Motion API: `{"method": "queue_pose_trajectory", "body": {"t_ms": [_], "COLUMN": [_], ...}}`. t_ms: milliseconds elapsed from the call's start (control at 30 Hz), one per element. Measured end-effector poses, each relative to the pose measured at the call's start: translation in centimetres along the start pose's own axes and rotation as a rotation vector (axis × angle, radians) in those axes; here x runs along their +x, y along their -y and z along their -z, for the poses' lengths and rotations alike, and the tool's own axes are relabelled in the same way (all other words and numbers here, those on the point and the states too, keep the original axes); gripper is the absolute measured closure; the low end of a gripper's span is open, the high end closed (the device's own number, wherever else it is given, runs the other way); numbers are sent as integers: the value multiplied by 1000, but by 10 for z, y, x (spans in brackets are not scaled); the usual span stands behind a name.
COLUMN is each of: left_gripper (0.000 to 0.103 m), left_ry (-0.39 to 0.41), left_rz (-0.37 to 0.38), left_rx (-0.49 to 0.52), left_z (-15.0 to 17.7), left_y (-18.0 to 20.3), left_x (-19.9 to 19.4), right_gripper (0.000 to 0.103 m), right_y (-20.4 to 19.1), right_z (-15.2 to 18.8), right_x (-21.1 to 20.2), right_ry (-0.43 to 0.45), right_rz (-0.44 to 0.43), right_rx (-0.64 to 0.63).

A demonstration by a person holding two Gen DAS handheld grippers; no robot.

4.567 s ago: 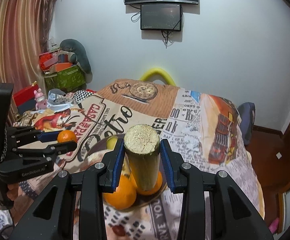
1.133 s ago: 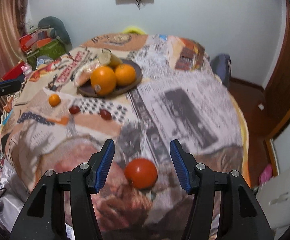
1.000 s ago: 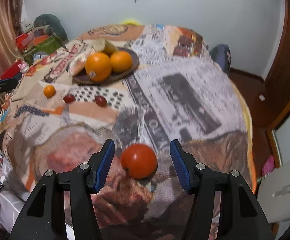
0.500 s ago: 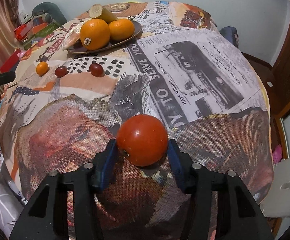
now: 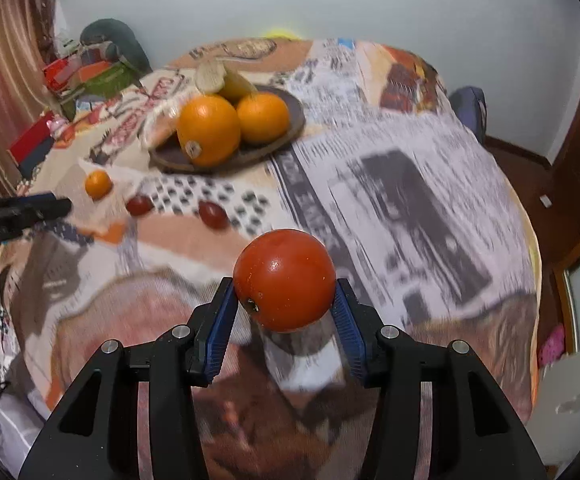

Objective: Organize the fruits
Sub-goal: 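Grasp the red tomato with the right tool while the left tool grasps a tangerine, then carry the tangerine and tomato onto the plate and open both tools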

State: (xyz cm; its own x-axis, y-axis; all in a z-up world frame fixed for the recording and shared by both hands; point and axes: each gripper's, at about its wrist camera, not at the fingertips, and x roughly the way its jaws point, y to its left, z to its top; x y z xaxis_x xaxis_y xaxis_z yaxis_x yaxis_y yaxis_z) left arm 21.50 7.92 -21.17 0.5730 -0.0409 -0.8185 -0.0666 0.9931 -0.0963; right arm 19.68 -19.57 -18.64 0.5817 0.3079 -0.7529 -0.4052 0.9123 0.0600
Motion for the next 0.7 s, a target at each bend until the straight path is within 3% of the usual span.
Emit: {"method": "queue_pose_trajectory", "body": {"t_ms": [167,467,567,700], "left_gripper": [43,59,70,70], "left_ry": [-10,-33,-28,-8], "left_rz": [-12,9,30,17], "left_rx": [-20,-35,-37,-26], "left_z": [-11,-25,-28,-30], "left_y": [-8,-15,-17,-17], "left_x": [19,44,45,43], "right_gripper": [58,58,58,58], "right_y": [-9,-9,-9,-9], "right_z": [-15,-25,-25,-27], "right_x": [6,18,21,22], "right_ry": [23,27,20,21], "right_rz": [-20,-33,-33,-33], "right_rx": [-26,-27,-29,-27]}}
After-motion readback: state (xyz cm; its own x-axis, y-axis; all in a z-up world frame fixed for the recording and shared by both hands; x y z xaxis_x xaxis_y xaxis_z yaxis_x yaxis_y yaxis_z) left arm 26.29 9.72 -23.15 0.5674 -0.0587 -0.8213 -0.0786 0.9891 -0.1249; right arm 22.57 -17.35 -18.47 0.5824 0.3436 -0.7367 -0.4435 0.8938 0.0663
